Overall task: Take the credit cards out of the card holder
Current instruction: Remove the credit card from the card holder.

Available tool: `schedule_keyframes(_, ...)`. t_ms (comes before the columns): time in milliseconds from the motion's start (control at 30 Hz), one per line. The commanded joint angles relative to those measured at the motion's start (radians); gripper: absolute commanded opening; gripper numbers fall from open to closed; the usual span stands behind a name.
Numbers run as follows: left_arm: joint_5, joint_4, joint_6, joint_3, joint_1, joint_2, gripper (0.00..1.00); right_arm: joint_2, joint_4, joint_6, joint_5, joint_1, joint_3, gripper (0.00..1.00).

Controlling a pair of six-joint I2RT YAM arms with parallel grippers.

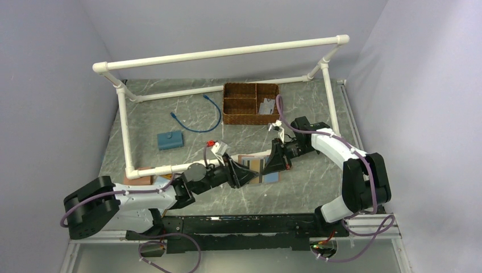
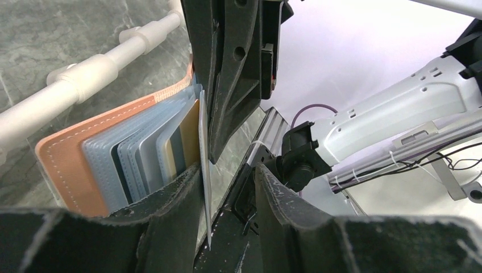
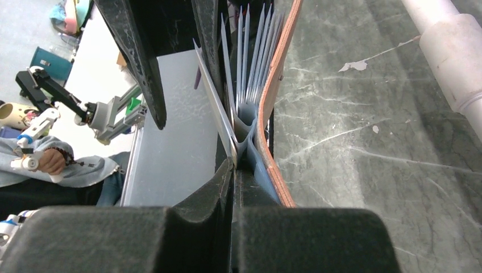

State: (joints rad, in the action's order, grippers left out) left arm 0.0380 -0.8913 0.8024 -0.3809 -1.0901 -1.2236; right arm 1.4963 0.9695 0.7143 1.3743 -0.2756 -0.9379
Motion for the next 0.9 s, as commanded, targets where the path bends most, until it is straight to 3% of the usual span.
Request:
schedule_keyframes(0,0.000,-0.057,0.008,0.016,0.002,0.075,0.42,-0.001,0.041,0.110,0.010,0.000,-0.041,0.00)
schedule_keyframes(200,0.018,-0.022,0.006,0.034,0.011,0.117,0.42,0.015,0.158,0.260,0.002,0.000,-0.062,0.00)
schedule_keyframes(300,0.024,0.008,0.003,0.041,0.015,0.138,0.48,0.022,0.203,0.326,-0.012,-0.003,-0.069,0.00)
schedule_keyframes(433,0.021,0.061,-0.010,0.066,0.023,0.189,0.48,0.022,0.212,0.346,-0.035,-0.006,-0.072,0.00)
schedule_keyframes(567,-0.016,0.191,-0.038,0.112,0.034,0.333,0.66,0.014,0.211,0.361,-0.057,-0.009,-0.070,0.00)
schedule_keyframes(733,-0.074,0.500,-0.086,0.117,0.034,0.571,0.92,0.004,0.214,0.379,-0.075,-0.023,-0.071,0.00)
schedule_keyframes(867,-0.108,0.564,-0.089,0.157,0.036,0.656,1.00,0.009,0.244,0.424,-0.071,-0.032,-0.078,0.00)
